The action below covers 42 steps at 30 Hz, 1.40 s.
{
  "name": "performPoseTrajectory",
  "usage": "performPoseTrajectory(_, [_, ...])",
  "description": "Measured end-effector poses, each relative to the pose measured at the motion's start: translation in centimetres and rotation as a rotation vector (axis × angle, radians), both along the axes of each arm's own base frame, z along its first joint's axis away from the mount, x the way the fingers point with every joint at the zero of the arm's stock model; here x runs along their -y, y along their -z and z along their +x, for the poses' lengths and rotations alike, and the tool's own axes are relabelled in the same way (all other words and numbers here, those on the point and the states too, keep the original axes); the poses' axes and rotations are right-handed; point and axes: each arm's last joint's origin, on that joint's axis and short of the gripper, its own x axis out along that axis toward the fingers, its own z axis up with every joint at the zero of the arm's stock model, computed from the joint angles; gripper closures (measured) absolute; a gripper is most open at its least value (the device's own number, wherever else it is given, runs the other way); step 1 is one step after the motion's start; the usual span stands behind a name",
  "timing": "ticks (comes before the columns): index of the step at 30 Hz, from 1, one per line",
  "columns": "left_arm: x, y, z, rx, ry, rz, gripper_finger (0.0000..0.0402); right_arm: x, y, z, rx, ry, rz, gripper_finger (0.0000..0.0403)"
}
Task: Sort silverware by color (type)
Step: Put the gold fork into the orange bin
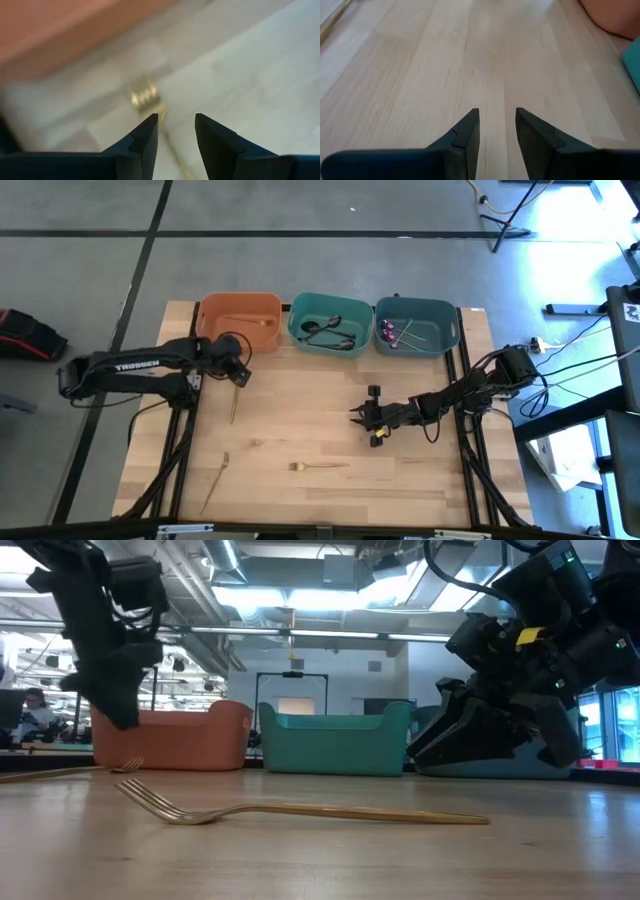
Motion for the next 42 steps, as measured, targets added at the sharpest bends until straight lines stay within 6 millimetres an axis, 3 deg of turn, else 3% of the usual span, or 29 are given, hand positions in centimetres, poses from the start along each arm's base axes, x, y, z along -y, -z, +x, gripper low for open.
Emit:
performPoseTrajectory(11, [0.8,1.9,0.9,-0.135,-0.072,-0.147,0.0276,0.0,-0.1,0.1,0.012,-0.013,-0.017,0.0285])
performPoseTrajectory(28, [0.6,5.2,3.0,-0.288,-0.052,-0.205,0.0279,0.0,-0.2,0.1,0.022,-0.023,-0.033,0.0285])
performPoseTrajectory(42, [0.6,5.4,3.3,-0.282,-0.008,-0.191,0.0377,0.1,-0.6,0.3,0.058,0.028,-0.063,0.0285])
